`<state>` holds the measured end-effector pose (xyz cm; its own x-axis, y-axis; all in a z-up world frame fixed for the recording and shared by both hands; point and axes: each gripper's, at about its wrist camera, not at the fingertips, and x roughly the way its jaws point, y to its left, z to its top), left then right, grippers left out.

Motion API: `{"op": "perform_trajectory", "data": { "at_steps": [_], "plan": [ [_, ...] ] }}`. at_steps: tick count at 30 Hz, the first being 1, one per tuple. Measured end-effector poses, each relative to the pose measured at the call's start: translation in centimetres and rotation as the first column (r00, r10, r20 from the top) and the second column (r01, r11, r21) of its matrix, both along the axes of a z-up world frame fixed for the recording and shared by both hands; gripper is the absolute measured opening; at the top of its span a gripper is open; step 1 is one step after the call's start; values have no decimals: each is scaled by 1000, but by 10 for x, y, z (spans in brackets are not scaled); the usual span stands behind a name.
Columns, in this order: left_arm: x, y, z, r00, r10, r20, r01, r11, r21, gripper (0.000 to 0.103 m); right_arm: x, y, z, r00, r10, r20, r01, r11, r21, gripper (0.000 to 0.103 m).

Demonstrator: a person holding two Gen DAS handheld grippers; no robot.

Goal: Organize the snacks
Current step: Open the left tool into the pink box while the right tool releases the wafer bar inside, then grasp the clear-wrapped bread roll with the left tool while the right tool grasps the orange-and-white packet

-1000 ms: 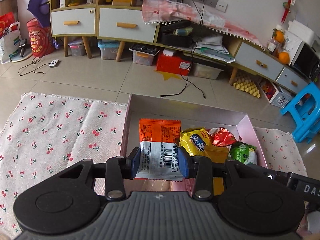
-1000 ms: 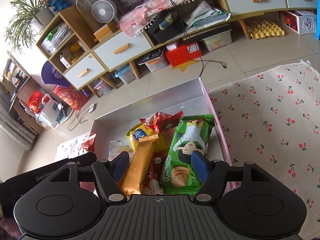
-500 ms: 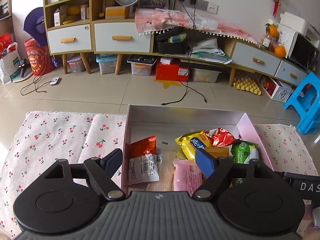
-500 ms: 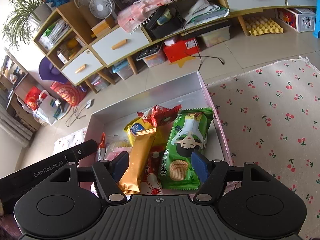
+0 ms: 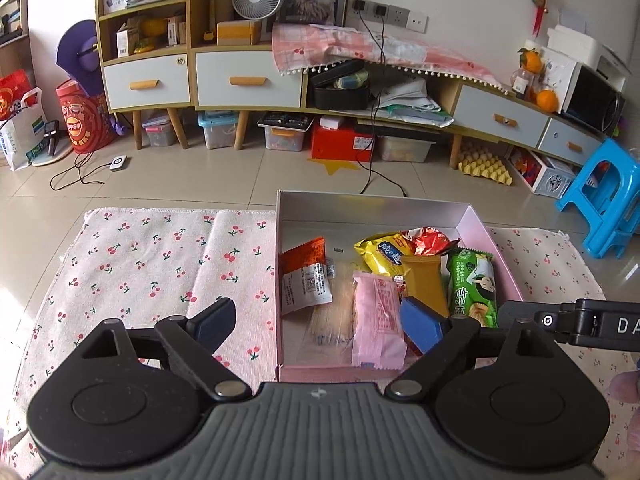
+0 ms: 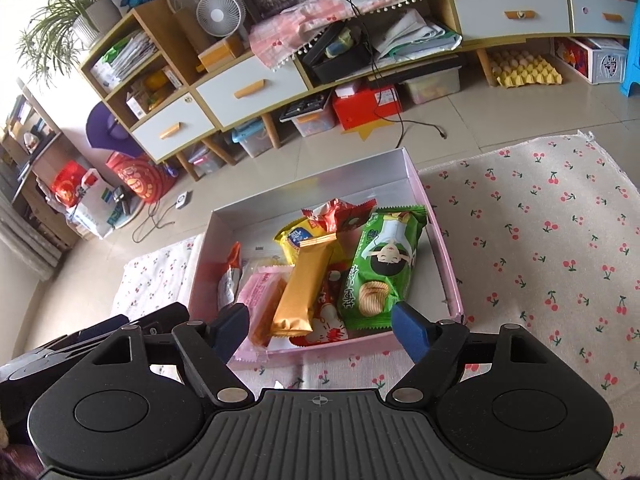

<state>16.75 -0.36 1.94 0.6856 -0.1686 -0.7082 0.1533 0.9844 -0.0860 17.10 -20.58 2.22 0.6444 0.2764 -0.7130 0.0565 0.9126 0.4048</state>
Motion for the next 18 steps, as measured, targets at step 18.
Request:
{"op": "perform_trajectory", "data": {
  "at_steps": [18],
  "plan": [
    [-49,43,-9,998,45,-46,-44,999,24,102,-53,31,-10,997,73,7,-72,995,-65,90]
  ]
}}
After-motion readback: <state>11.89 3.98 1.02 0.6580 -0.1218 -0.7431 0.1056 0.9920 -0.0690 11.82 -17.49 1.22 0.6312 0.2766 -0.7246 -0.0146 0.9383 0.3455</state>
